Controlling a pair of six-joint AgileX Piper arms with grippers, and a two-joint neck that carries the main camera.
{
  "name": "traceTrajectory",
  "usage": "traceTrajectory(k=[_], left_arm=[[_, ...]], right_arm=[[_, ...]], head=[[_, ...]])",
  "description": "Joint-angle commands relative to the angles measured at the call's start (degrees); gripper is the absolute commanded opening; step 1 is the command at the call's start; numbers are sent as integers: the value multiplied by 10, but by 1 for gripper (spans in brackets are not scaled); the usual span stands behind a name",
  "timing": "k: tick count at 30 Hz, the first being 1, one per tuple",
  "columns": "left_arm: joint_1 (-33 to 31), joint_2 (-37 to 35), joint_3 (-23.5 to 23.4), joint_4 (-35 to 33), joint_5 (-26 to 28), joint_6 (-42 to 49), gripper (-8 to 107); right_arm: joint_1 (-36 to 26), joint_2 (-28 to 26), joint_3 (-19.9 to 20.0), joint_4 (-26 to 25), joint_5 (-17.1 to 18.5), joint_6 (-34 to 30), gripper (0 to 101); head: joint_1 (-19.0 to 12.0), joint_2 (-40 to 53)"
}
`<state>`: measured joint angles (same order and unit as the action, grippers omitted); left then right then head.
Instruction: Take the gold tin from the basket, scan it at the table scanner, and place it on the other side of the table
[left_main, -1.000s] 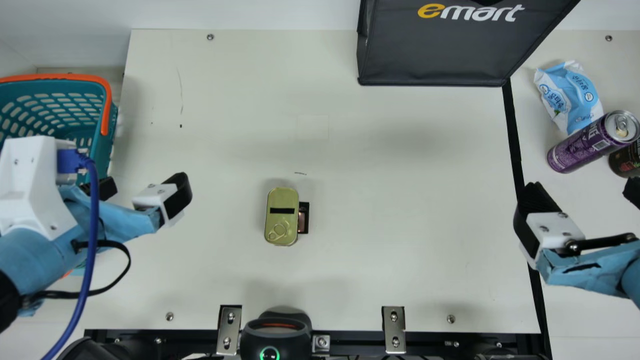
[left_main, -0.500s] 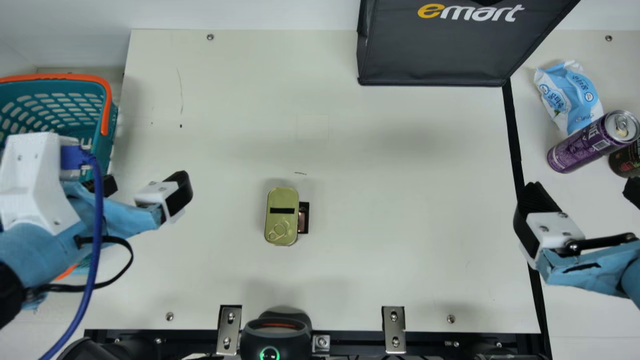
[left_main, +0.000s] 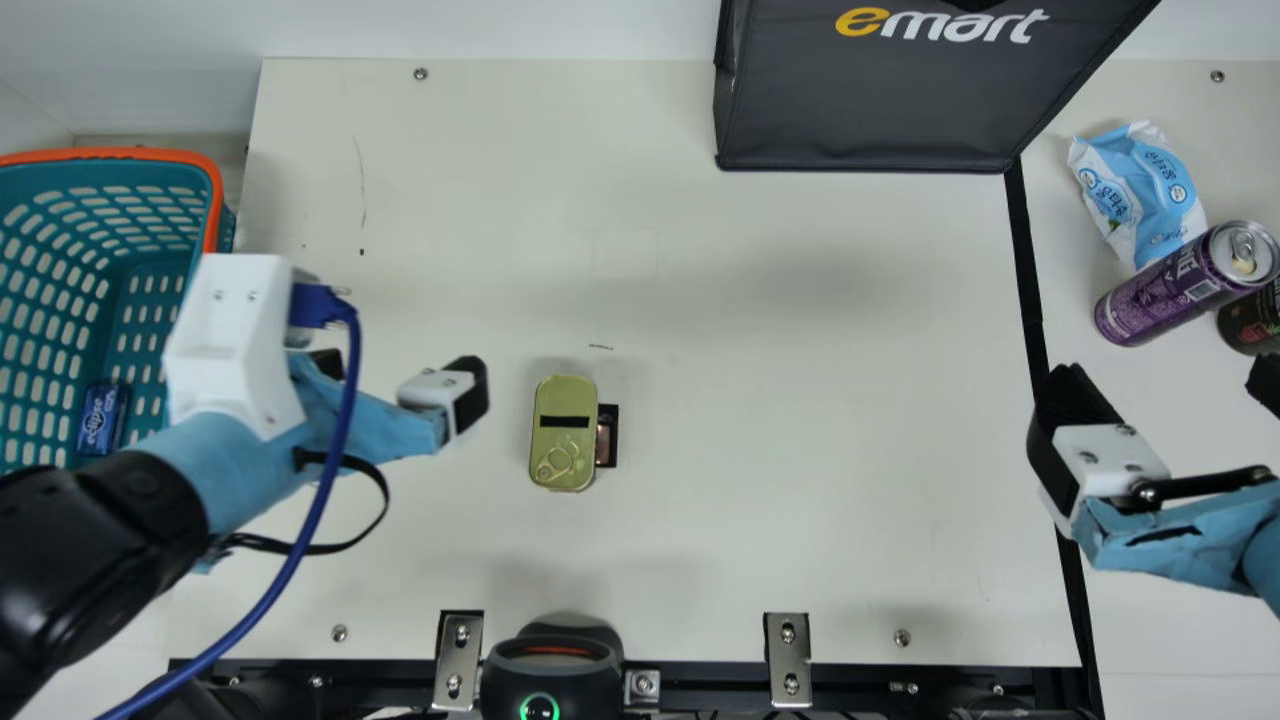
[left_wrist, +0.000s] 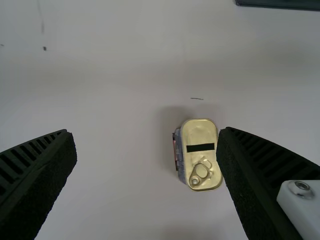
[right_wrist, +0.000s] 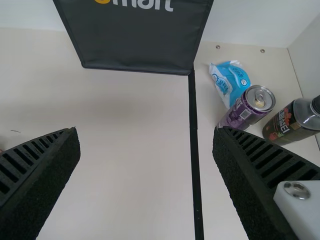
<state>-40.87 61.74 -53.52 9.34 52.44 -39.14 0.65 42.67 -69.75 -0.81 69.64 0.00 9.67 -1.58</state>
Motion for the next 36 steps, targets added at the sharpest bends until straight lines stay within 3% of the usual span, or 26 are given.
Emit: traceTrajectory(k=[1, 23, 28, 36], left_arm=[[-7, 16, 3, -10, -15, -3, 90], [-39, 125, 71, -101, -143, 31, 90], [-51, 154, 67, -90, -153, 17, 90], [-83, 211, 29, -15, -129, -69, 90]], right_arm=[[0, 0, 0, 0, 0, 0, 95], [0, 0, 0, 0, 0, 0, 95], [0, 0, 0, 0, 0, 0, 95], [0, 0, 0, 0, 0, 0, 95]], head=[[-17, 0], [-17, 0], [-17, 0], [-17, 0]])
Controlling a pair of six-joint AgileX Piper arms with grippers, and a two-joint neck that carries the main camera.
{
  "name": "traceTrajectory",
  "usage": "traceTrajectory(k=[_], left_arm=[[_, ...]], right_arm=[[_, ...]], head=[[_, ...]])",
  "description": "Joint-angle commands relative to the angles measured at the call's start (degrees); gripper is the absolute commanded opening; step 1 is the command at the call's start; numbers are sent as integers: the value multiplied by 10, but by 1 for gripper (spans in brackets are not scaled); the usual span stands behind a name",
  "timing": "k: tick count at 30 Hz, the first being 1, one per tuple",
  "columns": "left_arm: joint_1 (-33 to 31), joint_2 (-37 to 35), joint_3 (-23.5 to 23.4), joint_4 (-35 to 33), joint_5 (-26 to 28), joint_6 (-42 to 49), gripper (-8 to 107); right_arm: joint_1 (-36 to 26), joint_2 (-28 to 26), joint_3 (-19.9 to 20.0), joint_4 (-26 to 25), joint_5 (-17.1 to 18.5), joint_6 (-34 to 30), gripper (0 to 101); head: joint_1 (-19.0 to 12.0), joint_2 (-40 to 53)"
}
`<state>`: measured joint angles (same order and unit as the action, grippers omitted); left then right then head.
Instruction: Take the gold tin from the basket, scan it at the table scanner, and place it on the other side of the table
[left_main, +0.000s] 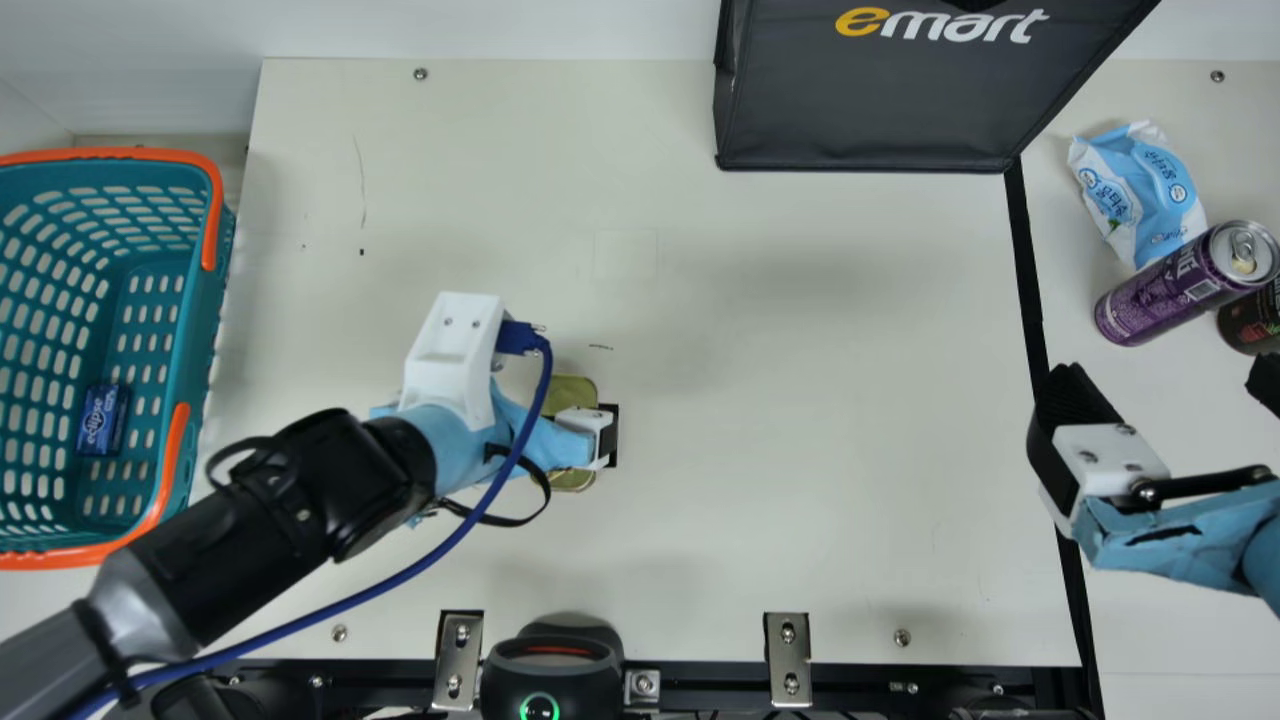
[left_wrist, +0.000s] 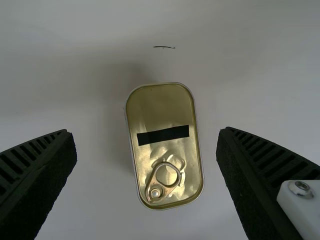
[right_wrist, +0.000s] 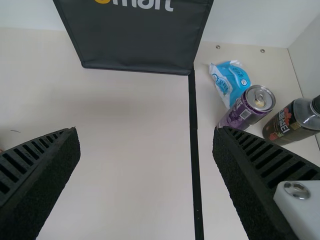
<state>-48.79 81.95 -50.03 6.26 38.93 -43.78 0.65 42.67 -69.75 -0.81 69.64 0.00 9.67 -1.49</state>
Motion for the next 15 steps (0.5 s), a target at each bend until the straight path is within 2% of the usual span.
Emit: traceTrajectory(k=[1, 15], left_arm=[[-9, 16, -11, 23, 9, -34, 90], [-51, 99, -68, 76, 48, -164, 90]], right_arm=[[0, 0, 0, 0, 0, 0, 95], [0, 0, 0, 0, 1, 0, 95]], head=[[-17, -1], [-17, -1]])
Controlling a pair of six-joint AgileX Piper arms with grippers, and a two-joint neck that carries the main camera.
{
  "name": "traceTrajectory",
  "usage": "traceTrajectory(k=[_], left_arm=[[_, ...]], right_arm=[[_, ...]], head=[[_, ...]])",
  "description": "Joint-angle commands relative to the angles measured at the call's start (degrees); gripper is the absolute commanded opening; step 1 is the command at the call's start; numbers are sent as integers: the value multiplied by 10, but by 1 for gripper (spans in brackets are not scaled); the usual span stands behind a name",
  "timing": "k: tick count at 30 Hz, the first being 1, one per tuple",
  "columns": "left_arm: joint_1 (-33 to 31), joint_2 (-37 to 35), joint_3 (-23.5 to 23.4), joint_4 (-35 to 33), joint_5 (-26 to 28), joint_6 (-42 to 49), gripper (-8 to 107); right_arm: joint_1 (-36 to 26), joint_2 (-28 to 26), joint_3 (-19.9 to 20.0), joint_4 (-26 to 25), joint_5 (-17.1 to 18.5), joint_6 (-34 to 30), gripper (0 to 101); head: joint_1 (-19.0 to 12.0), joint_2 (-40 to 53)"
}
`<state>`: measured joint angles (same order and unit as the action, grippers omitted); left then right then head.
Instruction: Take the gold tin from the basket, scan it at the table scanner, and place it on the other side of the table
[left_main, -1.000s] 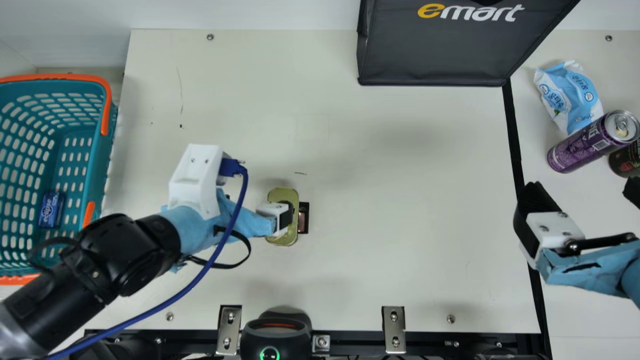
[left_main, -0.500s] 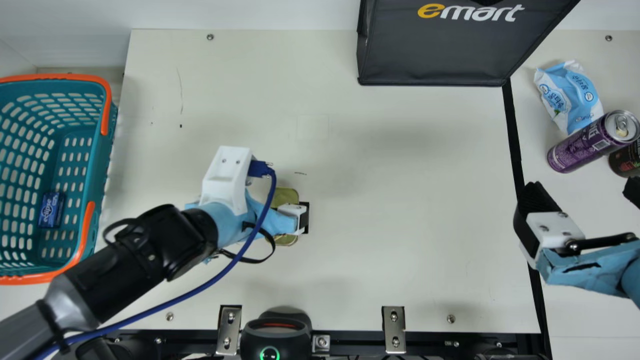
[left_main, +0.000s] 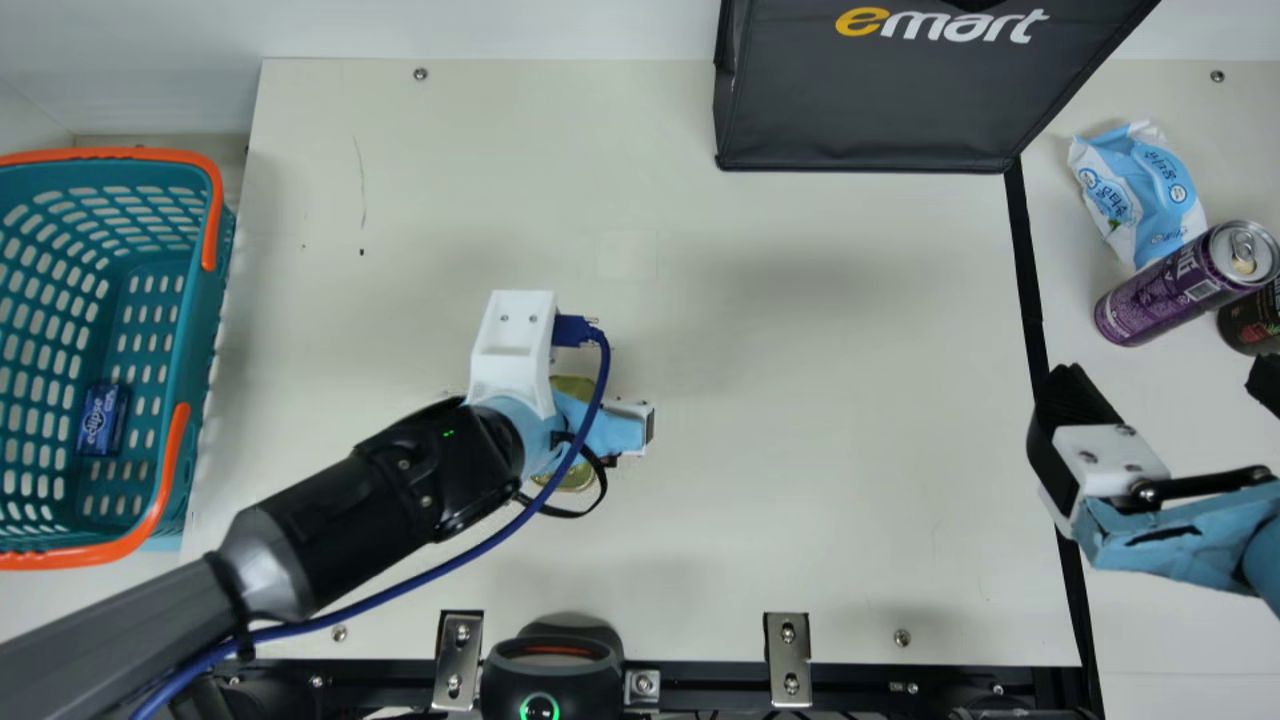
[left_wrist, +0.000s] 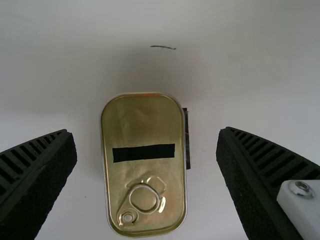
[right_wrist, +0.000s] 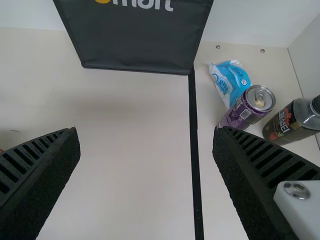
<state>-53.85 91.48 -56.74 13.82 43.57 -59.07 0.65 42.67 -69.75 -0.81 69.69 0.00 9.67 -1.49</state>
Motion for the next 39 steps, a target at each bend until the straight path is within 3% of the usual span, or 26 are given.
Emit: traceTrajectory(k=[1, 19, 33, 34, 39], left_arm=[[-2, 9, -3, 2, 5, -19, 90], [-5, 67, -34, -18, 41, -62, 90], [-7, 65, -46, -28, 54, -47, -3], [-8, 62, -47, -26, 57, -46, -8], [-15, 46, -56, -14, 76, -37, -8]], right_arm=[[0, 0, 0, 0, 0, 0, 95], [0, 0, 0, 0, 0, 0, 95], [0, 0, 0, 0, 0, 0, 95], [0, 0, 0, 0, 0, 0, 95], [0, 0, 0, 0, 0, 0, 95]], head=[[-17, -1], [-17, -1], [-17, -1], [-17, -1], [-17, -1]])
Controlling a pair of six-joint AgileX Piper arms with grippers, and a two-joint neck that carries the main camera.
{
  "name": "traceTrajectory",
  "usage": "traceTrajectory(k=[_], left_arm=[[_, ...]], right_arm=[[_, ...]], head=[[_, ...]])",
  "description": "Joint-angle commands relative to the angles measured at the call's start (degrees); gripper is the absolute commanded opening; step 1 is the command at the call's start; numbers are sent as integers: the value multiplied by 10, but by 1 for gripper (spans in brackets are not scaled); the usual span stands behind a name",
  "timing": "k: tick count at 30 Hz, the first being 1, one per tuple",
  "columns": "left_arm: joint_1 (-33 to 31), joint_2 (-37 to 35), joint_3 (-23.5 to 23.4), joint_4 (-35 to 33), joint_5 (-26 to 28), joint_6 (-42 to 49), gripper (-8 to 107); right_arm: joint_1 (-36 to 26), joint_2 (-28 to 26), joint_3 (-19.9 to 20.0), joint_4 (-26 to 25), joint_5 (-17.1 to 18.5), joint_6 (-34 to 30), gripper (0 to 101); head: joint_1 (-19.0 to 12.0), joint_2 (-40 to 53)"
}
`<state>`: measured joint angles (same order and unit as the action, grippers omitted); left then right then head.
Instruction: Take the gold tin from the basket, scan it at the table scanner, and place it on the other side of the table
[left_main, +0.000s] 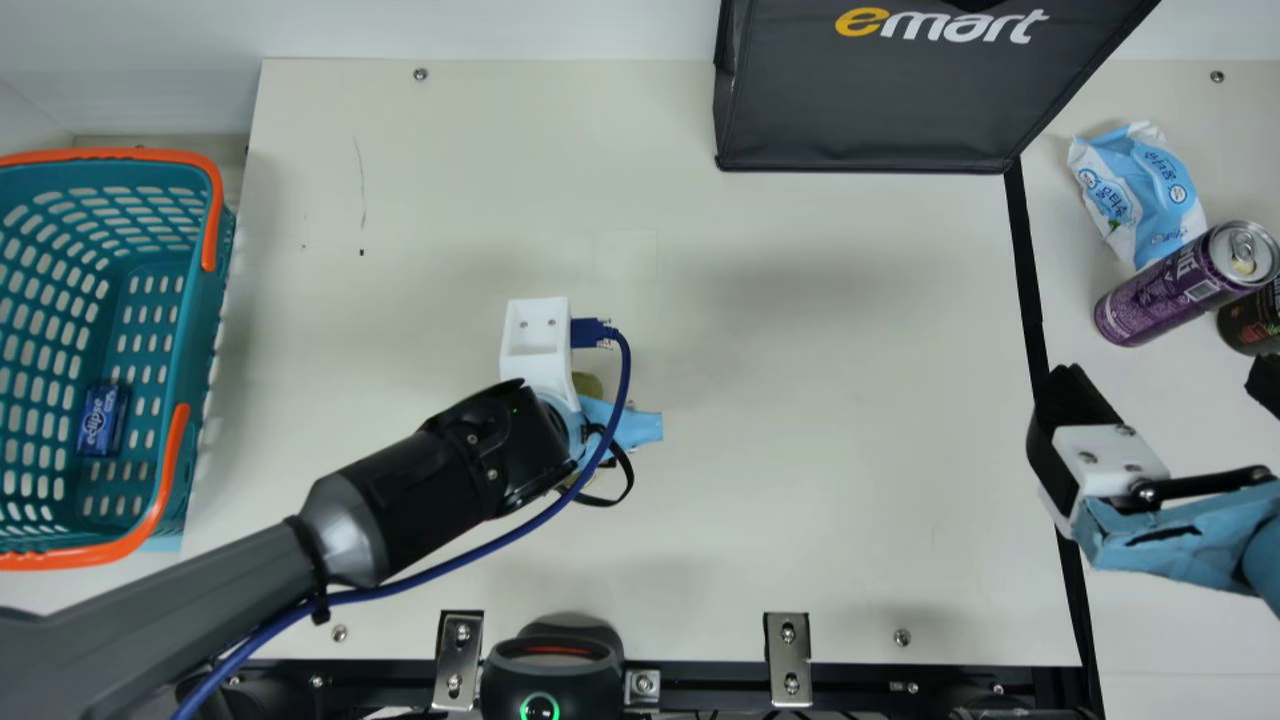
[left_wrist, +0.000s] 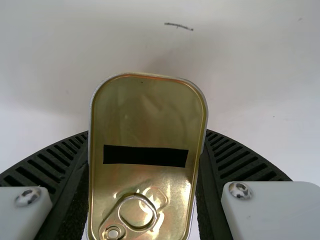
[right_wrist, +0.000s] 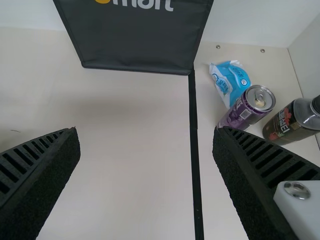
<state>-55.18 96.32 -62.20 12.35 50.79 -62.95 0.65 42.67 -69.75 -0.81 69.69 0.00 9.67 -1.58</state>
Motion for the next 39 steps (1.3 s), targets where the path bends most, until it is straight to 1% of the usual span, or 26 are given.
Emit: traceTrajectory(k=[1, 9, 19, 31, 39], left_arm=[[-2, -6, -3, 2, 7, 5, -8], [-3, -28, -15, -1, 31, 43, -8], [-2, -53, -18, -14, 47, 137, -8], [6, -104, 12, -36, 25, 281, -8], [15, -130, 26, -68, 16, 375, -8]], right_arm=[[0, 0, 0, 0, 0, 0, 95], [0, 0, 0, 0, 0, 0, 95], [0, 0, 0, 0, 0, 0, 95], [0, 0, 0, 0, 0, 0, 95], [0, 0, 0, 0, 0, 0, 95]], head=[[-17, 0], [-17, 0], [-17, 0], [-17, 0], [-17, 0]])
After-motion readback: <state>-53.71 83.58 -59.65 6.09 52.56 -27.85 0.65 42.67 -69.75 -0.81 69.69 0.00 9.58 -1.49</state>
